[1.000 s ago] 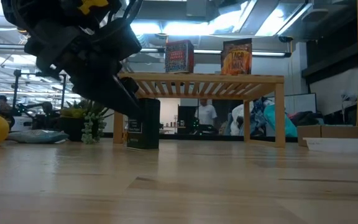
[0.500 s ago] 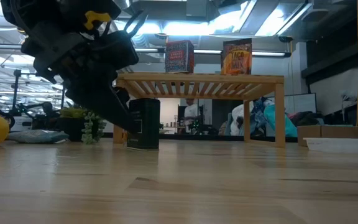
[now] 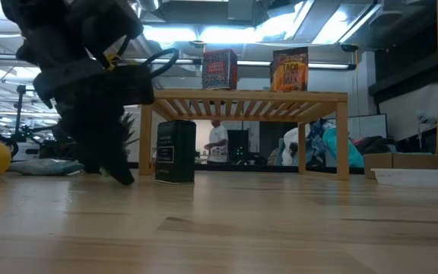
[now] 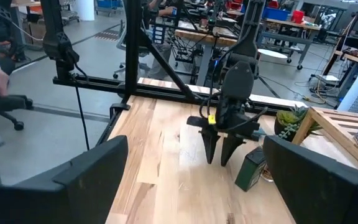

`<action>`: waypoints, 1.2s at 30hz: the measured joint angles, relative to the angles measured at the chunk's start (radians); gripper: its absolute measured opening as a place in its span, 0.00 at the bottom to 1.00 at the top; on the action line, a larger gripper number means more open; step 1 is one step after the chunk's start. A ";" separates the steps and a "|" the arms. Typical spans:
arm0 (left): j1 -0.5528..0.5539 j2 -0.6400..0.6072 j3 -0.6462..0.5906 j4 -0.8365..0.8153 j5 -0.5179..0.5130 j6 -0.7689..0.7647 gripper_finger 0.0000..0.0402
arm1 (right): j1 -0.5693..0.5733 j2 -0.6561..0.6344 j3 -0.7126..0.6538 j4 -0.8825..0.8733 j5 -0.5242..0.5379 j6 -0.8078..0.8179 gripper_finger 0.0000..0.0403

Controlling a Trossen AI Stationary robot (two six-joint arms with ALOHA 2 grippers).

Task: Shelf spices
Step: Put the black seasoning can on the shelf

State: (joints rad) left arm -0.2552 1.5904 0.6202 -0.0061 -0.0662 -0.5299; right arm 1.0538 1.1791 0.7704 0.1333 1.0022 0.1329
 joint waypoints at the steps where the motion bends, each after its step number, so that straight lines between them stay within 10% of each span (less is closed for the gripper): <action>1: 0.001 0.000 0.000 -0.013 -0.001 -0.013 0.44 | 0.000 0.005 0.000 0.000 0.000 0.000 0.94; 24: 0.001 0.007 -0.008 -0.045 -0.460 0.262 0.44 | 0.000 0.095 0.000 0.000 0.000 0.025 0.94; 36: 0.024 0.010 -0.010 0.078 -0.446 0.384 0.44 | 0.000 0.095 0.000 -0.001 0.000 0.026 0.94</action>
State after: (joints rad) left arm -0.2310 1.6009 0.6098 0.0721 -0.5117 -0.1457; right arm 1.0534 1.2743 0.7704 0.1322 1.0019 0.1585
